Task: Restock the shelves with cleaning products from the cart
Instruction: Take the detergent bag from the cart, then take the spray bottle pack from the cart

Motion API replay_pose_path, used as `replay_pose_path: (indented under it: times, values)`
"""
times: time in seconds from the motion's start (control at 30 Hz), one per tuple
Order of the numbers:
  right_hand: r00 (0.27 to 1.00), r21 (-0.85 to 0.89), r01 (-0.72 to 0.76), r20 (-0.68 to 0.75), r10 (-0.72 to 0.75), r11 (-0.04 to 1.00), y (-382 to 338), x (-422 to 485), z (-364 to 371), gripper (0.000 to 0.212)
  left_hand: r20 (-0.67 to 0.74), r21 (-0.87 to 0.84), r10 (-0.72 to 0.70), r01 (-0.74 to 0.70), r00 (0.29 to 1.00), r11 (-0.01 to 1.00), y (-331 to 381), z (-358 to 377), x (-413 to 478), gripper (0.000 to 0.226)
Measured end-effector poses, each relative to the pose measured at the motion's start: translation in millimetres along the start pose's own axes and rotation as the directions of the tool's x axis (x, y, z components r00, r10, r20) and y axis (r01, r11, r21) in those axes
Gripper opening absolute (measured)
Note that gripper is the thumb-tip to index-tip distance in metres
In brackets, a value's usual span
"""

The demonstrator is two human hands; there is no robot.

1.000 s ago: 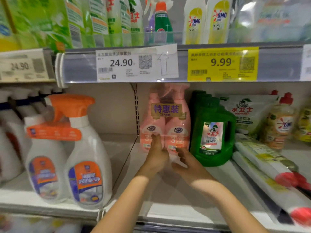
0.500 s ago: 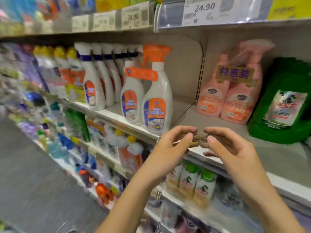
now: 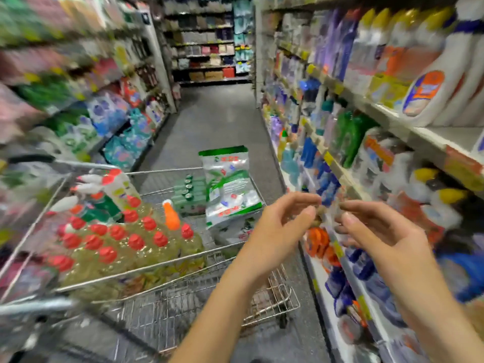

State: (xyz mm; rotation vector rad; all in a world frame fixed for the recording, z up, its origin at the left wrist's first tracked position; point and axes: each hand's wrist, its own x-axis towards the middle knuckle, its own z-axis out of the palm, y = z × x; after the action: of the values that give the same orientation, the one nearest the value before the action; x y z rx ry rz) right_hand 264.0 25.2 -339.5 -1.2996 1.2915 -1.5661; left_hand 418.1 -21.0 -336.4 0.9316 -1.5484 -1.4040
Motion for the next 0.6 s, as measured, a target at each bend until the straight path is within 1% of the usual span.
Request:
replay_pose_path:
  times: [0.13, 0.23, 0.33, 0.43, 0.5, 0.6]
  values:
    - [0.981, 0.020, -0.053, 0.187, 0.048, 0.998, 16, 13, 71, 0.023, -0.201, -0.040, -0.014, 0.006, 0.980, 0.999, -6, -70, -18, 0.018]
    - [0.952, 0.021, -0.081, 0.297, 0.071, 0.996, 33, 28, 132, 0.024, -0.323, -0.018, -0.040, 0.036, 0.946, 0.999, -16, -127, -31, 0.021]
    - [0.918, 0.001, -0.147, 0.373, 0.136, 0.989, 52, 43, 196, 0.025, -0.435, 0.016, -0.063, 0.078, 0.898, 0.997, -33, -190, -39, 0.021]
    - [0.890, -0.056, -0.206, 0.403, 0.211, 0.977, 75, 56, 254, 0.035, -0.516, 0.053, -0.081, 0.126, 0.853, 0.991, -57, -251, -40, 0.022]
    - [0.877, -0.112, -0.246, 0.398, 0.270, 0.963, 91, 65, 285, 0.045, -0.532, 0.089, -0.101, 0.174, 0.841, 0.981, -74, -284, -39, 0.020]
    - [0.868, -0.265, -0.266, 0.352, 0.350, 0.927, 119, 83, 319, 0.043, -0.539, 0.155, -0.115, 0.232, 0.835, 0.960, -97, -323, -32, 0.018]
